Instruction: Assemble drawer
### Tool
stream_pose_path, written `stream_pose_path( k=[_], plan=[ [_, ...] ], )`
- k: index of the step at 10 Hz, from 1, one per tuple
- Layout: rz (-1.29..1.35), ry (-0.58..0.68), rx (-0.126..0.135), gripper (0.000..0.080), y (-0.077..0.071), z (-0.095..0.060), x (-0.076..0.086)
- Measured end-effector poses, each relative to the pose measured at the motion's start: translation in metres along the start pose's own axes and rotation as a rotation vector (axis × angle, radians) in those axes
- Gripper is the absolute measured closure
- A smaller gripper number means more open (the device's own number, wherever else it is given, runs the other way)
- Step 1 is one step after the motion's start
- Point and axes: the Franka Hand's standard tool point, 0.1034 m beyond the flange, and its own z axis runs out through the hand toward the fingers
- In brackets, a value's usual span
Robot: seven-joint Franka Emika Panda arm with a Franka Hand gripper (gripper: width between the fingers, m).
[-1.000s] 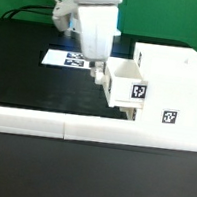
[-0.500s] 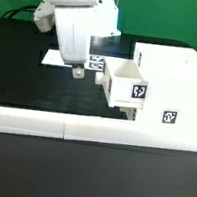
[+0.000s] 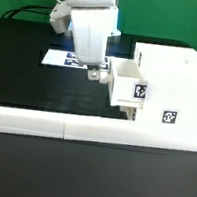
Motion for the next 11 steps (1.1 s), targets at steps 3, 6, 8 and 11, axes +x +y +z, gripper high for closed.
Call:
stream_pose_path(
  k=[3, 6, 8, 11],
  plan=[
    [0.019, 0.004, 0.002, 0.0150, -0.001, 0.002, 0.016],
    [0.063, 0.009, 0.005, 0.0150, 0.002, 0.007, 0.031],
    [0.070, 0.008, 0.007, 0.0150, 0.002, 0.007, 0.034],
    [0.071, 0.007, 0.012, 0.0150, 0.000, 0.008, 0.033]
  ],
)
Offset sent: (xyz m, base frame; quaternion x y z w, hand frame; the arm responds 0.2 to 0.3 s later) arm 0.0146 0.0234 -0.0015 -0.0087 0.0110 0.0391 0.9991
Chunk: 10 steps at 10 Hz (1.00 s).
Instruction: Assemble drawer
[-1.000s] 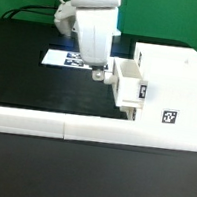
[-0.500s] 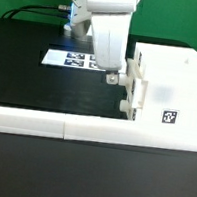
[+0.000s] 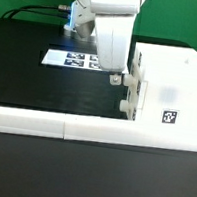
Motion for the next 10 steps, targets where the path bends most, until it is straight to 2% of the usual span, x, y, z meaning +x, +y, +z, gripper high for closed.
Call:
stream_pose_path(
  k=[1, 2, 3, 4, 5, 7, 10],
  plan=[
    [0.003, 0.000, 0.000, 0.0150, -0.001, 0.002, 0.003],
    [-0.015, -0.003, 0.004, 0.0150, -0.004, 0.003, -0.006],
    [-0.007, -0.013, 0.009, 0.0150, -0.012, 0.001, -0.028],
    [0.014, -0.022, -0.011, 0.0150, -0.019, -0.003, -0.043],
    [0.063, -0.026, -0.046, 0.0150, -0.025, -0.007, -0.045],
    [0.174, -0.022, -0.101, 0.0150, -0.034, -0.005, -0.038],
    [0.164, -0.022, -0.095, 0.0150, -0.035, -0.003, -0.039]
  ],
)
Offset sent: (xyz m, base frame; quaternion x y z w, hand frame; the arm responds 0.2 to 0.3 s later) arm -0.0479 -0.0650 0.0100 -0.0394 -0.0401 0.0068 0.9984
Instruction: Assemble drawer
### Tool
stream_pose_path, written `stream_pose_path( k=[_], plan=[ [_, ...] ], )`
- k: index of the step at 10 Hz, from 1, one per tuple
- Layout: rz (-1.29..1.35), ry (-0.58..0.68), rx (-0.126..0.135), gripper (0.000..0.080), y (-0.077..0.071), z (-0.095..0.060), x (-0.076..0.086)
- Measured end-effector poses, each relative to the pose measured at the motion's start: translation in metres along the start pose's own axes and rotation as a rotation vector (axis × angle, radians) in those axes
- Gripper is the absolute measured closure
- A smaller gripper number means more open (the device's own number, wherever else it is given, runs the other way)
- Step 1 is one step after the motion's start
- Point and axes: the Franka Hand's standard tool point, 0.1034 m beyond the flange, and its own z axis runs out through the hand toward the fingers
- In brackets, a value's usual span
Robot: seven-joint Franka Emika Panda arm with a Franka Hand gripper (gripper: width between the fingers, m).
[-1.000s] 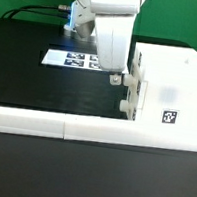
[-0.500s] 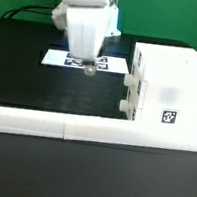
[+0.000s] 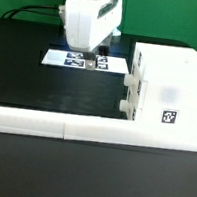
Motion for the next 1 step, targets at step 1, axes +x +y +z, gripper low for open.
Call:
stream_pose_path(
  k=[1],
  plan=[
    [0.000, 0.000, 0.000, 0.0150, -0.0001, 0.0002, -0.0002]
  ],
)
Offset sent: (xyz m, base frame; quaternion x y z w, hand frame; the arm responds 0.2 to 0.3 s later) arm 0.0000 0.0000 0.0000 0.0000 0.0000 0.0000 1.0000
